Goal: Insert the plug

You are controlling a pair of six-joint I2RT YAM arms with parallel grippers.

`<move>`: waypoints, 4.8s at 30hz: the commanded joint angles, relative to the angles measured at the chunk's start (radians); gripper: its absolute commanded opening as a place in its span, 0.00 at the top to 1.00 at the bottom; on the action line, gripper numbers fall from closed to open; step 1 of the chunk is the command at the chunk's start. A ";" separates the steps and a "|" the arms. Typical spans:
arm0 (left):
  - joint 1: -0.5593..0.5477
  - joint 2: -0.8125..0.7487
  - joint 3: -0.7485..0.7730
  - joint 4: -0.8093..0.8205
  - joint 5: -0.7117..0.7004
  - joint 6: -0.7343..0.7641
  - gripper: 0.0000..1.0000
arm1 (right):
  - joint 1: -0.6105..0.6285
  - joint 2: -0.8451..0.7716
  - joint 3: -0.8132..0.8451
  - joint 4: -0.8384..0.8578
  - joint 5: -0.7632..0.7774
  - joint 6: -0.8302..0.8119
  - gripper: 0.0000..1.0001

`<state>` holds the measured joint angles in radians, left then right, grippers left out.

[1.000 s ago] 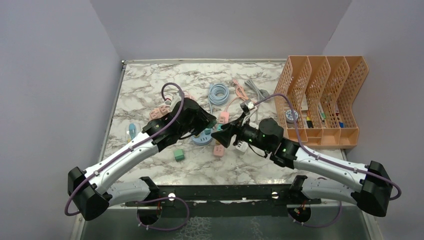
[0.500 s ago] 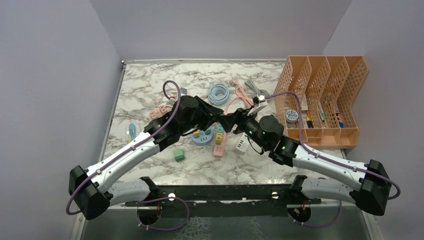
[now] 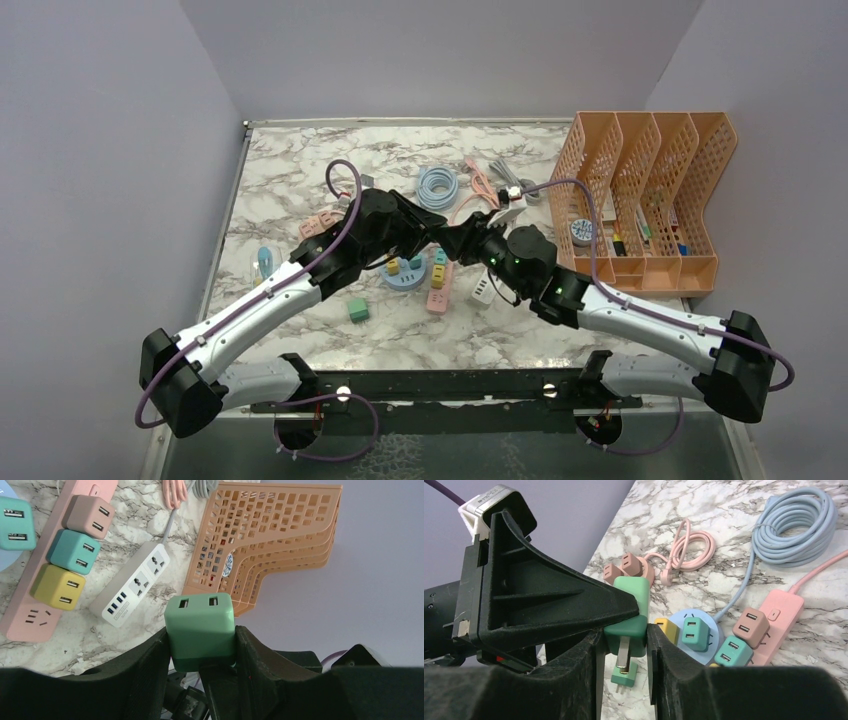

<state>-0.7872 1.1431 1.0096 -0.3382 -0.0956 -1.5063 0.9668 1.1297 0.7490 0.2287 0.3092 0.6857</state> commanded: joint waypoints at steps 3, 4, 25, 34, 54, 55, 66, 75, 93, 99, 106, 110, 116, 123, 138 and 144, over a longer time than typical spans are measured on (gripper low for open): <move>0.005 -0.002 0.023 0.042 0.050 0.092 0.31 | -0.014 -0.008 0.039 -0.017 -0.006 -0.046 0.78; 0.010 -0.003 0.030 0.056 0.050 0.148 0.27 | -0.021 -0.011 0.052 -0.042 -0.032 -0.053 0.80; 0.153 -0.064 0.135 0.225 0.368 0.667 0.02 | -0.479 0.027 0.209 -0.102 -1.034 0.043 0.86; 0.166 0.016 0.222 0.130 0.559 0.710 0.13 | -0.547 0.058 0.250 0.042 -1.274 0.176 0.87; 0.235 -0.010 0.152 0.337 0.947 0.534 0.43 | -0.547 0.078 0.150 0.443 -1.352 0.485 0.87; 0.235 -0.012 0.146 0.350 0.952 0.526 0.46 | -0.547 0.078 0.149 0.443 -1.352 0.485 0.87; 0.233 0.003 0.148 0.378 0.975 0.528 0.94 | -0.547 0.093 0.169 0.357 -1.359 0.429 0.79; 0.235 -0.007 0.188 0.084 0.809 0.728 1.00 | -0.547 0.064 0.193 -0.052 -1.158 0.207 0.35; 0.046 0.005 -0.011 -0.258 0.260 0.802 1.00 | -0.547 -0.002 0.185 -0.568 -0.633 0.090 0.40; -0.052 0.060 -0.071 -0.256 0.133 0.707 1.00 | -0.547 -0.026 0.156 -0.573 -0.550 0.108 0.44; -0.103 0.129 -0.122 -0.190 0.056 0.629 1.00 | -0.547 -0.033 0.145 -0.605 -0.504 0.107 0.45; -0.139 0.165 -0.126 -0.149 0.001 0.599 1.00 | -0.547 -0.039 0.134 -0.590 -0.516 0.110 0.46; -0.145 0.204 -0.105 -0.145 -0.057 0.591 1.00 | -0.547 -0.040 0.129 -0.574 -0.522 0.104 0.47; -0.147 0.222 -0.086 -0.138 -0.078 0.592 1.00 | -0.547 -0.040 0.118 -0.565 -0.522 0.098 0.47; -0.151 0.298 -0.079 -0.137 -0.047 0.609 1.00 | -0.547 -0.039 0.109 -0.561 -0.523 0.099 0.48; -0.156 0.323 -0.036 -0.217 -0.057 0.601 1.00 | -0.547 -0.036 0.105 -0.562 -0.520 0.103 0.48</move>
<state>-0.9318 1.4342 0.9180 -0.4877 -0.1383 -0.9070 0.4240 1.1088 0.8654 -0.3473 -0.2359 0.7975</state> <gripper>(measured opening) 0.306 0.524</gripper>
